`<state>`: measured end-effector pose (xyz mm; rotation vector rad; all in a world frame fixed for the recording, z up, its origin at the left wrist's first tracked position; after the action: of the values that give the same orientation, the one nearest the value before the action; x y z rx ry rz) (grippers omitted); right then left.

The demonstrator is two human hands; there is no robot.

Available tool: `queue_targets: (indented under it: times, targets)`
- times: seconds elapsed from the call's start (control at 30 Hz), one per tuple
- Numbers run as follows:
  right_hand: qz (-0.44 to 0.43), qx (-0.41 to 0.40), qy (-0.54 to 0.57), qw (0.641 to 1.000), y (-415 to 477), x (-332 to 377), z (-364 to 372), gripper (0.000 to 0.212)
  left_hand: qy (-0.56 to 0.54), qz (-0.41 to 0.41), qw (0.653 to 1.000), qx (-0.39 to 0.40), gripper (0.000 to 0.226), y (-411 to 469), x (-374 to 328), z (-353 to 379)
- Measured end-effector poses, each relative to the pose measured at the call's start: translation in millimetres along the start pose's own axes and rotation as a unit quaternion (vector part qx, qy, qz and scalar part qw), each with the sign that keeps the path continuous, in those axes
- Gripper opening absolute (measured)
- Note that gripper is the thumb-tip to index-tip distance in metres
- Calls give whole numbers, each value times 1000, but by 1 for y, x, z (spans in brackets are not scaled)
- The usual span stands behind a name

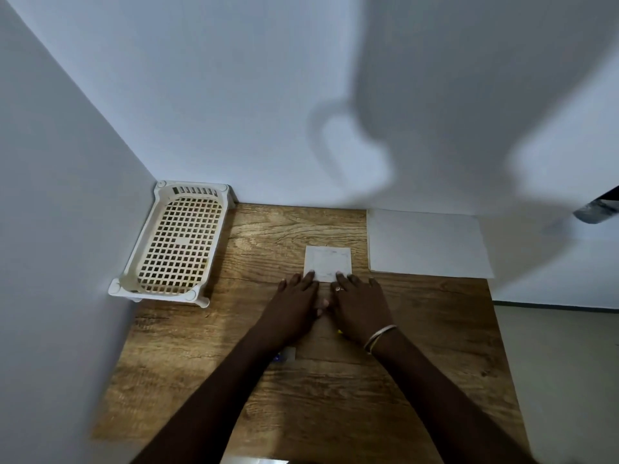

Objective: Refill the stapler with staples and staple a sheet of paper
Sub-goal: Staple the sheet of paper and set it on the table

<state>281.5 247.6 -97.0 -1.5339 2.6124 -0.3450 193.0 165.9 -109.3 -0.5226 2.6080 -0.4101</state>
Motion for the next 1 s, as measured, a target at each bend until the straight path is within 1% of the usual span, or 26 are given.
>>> queue_targets:
  times: [0.07, 0.13, 0.17, 0.23, 0.3, 0.37, 0.43, 0.53, 0.63, 0.8, 0.9, 1.0]
  targets:
    - [4, -15, 11, 1000, -3, -1, -7, 54, -31, 4, 999, -11, 62, -3, -2, -4]
    - [32, -60, 66, 996, -2, -8, -19, 54, -89, 6, 994, -59, 60, -5, -2, -16]
    - [65, -90, 117, 987, -1, -16, -25, 51, -127, -1, 987, -102, 57, -7, 0, -25]
    - [145, -128, 223, 955, -1, -35, -32, 43, -201, -42, 961, -185, 48, -9, 9, -42]
    - [207, -128, 286, 927, 3, -51, -29, 37, -262, -107, 933, -220, 44, -6, 20, -50]
    - [250, -105, 325, 906, 6, -59, -24, 39, -308, -165, 913, -210, 44, 0, 29, -47]
    - [270, -86, 348, 894, 9, -61, -18, 41, -335, -192, 900, -202, 39, 4, 34, -44]
    - [292, -79, 375, 877, 11, -64, -11, 37, -358, -206, 887, -205, 34, 8, 36, -40]
    - [305, -81, 396, 862, 13, -64, -9, 34, -389, -228, 872, -192, 39, 10, 38, -34]
    - [333, -72, 438, 832, 12, -65, -6, 32, -407, -232, 861, -196, 36, 9, 37, -32]
    - [347, -72, 449, 820, 9, -68, -5, 31, -442, -249, 840, -191, 42, 6, 37, -27]
    - [355, -66, 470, 806, 6, -69, -1, 31, -481, -265, 814, -189, 39, 2, 38, -22]
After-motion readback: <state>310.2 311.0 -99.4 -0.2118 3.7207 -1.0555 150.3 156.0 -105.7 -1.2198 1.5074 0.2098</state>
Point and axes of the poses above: each hand's wrist, its own y-axis towards the middle knuckle, its own z-axis out of the palm, x = y × z, the point moved 8 cm from there along y, towards the middle knuckle, and after that the axes turned 4 degrees about -y, right-handed, at the moved point
